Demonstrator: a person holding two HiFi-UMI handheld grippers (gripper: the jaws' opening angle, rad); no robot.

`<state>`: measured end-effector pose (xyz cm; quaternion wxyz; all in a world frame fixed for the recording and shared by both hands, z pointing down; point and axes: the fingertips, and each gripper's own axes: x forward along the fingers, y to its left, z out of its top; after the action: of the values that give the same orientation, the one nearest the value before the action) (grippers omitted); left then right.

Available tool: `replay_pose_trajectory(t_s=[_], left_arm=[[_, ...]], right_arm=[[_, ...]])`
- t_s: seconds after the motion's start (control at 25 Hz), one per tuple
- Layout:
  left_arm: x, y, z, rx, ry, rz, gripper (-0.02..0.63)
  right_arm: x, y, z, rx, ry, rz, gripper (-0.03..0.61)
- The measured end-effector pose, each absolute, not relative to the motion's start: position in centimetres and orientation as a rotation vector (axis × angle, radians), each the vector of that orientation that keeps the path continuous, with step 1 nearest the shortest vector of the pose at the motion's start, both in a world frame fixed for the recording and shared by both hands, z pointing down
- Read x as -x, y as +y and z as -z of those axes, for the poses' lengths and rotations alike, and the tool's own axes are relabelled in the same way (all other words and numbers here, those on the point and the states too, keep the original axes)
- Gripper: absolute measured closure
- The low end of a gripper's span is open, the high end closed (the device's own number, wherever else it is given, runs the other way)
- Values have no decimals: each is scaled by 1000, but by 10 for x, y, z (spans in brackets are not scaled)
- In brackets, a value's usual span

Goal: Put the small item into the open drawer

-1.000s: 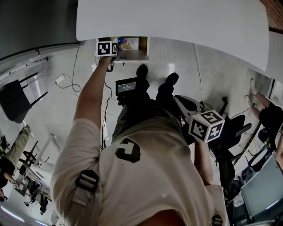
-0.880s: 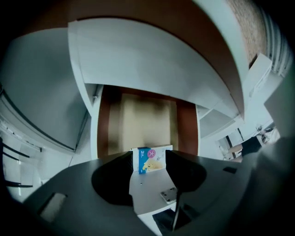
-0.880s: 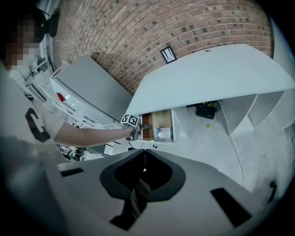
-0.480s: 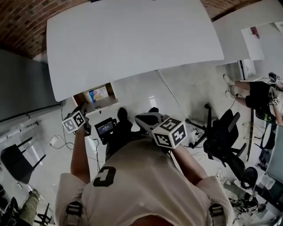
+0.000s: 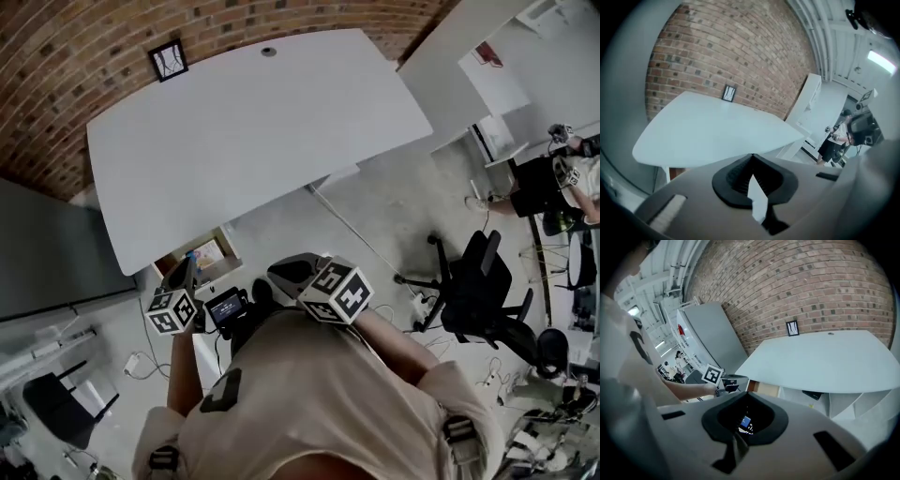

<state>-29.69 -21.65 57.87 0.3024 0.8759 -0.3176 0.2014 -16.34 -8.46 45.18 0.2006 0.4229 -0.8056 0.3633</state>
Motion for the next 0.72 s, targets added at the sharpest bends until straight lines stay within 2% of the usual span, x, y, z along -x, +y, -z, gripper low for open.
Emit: replay_pose_trajectory(t_s=[0.2,0.48,0.72], left_arm=[[245,-212,-515,-2532,-717,-441,610],[178,-170,-459,-2743,-347,-380,610],[191,-166,-433,-2719,-412,-220,609]], right_arm=[[158,-80,-444,-1249,-2225,-1008,574],[133,-74,-416,-1459,-2325,-1245,574],[135,-82,-369,-1417,-2656,-1548,574]])
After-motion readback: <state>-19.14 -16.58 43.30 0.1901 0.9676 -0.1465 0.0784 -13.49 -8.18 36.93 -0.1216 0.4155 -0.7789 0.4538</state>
